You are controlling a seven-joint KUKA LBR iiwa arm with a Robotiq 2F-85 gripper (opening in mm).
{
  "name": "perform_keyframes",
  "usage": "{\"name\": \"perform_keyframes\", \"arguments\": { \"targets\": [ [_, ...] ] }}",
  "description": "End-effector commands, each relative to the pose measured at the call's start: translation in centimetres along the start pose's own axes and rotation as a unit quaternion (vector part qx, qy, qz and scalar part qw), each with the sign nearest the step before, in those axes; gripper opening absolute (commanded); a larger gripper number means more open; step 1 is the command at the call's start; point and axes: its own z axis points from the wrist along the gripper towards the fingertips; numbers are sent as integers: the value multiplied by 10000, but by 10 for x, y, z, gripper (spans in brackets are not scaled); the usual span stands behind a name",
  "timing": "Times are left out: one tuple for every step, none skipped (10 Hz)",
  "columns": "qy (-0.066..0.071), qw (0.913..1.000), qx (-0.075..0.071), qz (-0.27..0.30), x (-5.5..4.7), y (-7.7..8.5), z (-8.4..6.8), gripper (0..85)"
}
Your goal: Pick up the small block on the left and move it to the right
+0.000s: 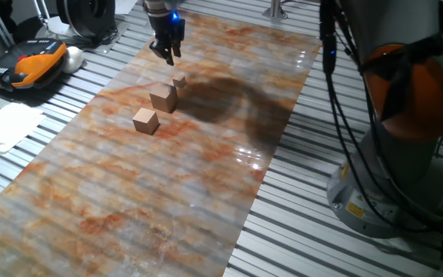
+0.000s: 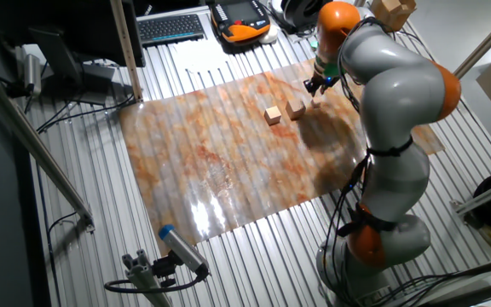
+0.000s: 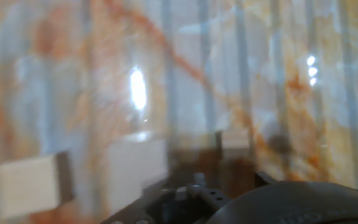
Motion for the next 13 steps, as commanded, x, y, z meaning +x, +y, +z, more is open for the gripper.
{"name": "perform_keyframes", "arguments": {
  "targets": [
    [-27, 10000, -54, 6, -5, -65, 18, 510],
    [-29, 9999, -154, 6, -10, -74, 26, 510],
    [-13, 9999, -162, -3, -16, -79, 34, 510],
    [-13, 9999, -160, 28, -20, -77, 40, 510],
    [20, 9998, -174, 63, -23, -74, 47, 510],
    [37, 9998, -196, 93, -25, -69, 52, 510],
    [78, 9997, -217, 128, -27, -63, 52, 510],
    [135, 9995, -239, 186, -29, -55, 44, 510],
    [189, 9993, -238, 228, -32, -46, 34, 510],
    [184, 9994, -184, 235, -34, -35, 28, 510],
    [149, 9997, -55, 182, -34, -28, 29, 510],
    [157, 9998, -72, 128, -31, -29, 33, 510],
    [127, 9999, -74, 92, -29, -31, 38, 510]
  ]
}}
